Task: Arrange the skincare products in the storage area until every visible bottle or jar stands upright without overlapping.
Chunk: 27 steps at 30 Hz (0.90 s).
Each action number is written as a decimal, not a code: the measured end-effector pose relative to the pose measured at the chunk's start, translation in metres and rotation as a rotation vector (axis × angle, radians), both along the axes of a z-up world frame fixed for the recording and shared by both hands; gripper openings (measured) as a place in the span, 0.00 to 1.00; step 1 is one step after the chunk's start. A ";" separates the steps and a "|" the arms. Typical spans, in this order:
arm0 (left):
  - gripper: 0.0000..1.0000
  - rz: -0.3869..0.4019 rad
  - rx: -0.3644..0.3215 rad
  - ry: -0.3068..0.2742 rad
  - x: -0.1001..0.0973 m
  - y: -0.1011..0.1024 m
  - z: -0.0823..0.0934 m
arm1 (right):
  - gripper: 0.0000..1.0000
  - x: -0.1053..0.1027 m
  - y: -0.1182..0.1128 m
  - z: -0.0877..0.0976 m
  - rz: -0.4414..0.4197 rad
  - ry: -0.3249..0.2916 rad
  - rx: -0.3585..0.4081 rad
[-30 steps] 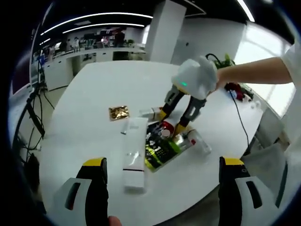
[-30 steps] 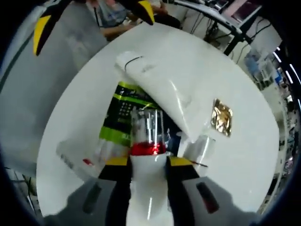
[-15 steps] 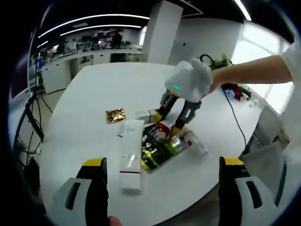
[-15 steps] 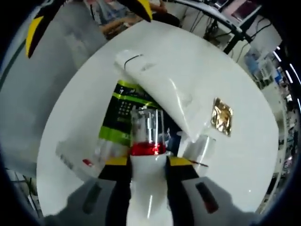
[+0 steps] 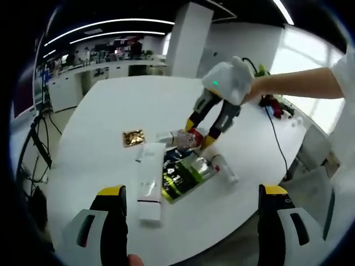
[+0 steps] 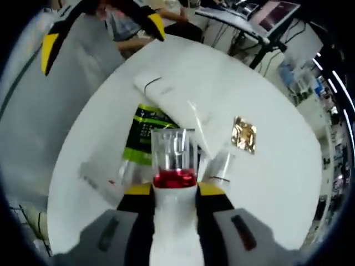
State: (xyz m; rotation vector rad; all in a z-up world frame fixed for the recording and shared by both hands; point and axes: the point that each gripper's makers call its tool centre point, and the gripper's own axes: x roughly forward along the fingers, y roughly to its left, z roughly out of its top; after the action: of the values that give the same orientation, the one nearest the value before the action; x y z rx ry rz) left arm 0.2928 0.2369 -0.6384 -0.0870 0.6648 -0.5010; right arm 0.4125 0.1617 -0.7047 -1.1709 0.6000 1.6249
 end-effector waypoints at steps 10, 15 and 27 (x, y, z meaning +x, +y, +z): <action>0.97 -0.026 0.010 -0.022 -0.003 -0.006 0.007 | 0.27 0.027 -0.038 0.042 -0.305 0.060 0.200; 0.97 -0.047 0.014 -0.026 -0.006 -0.012 0.010 | 0.27 0.029 -0.058 0.054 -0.419 0.077 0.263; 0.97 -0.123 0.007 -0.060 -0.012 -0.034 0.027 | 0.26 -0.003 -0.084 0.096 -0.551 0.161 0.447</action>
State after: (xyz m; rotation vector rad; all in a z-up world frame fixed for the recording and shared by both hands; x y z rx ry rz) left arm 0.2813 0.2024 -0.6113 -0.0242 0.6156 -0.6173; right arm 0.4096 0.0777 -0.6091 -0.4904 0.5600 1.2867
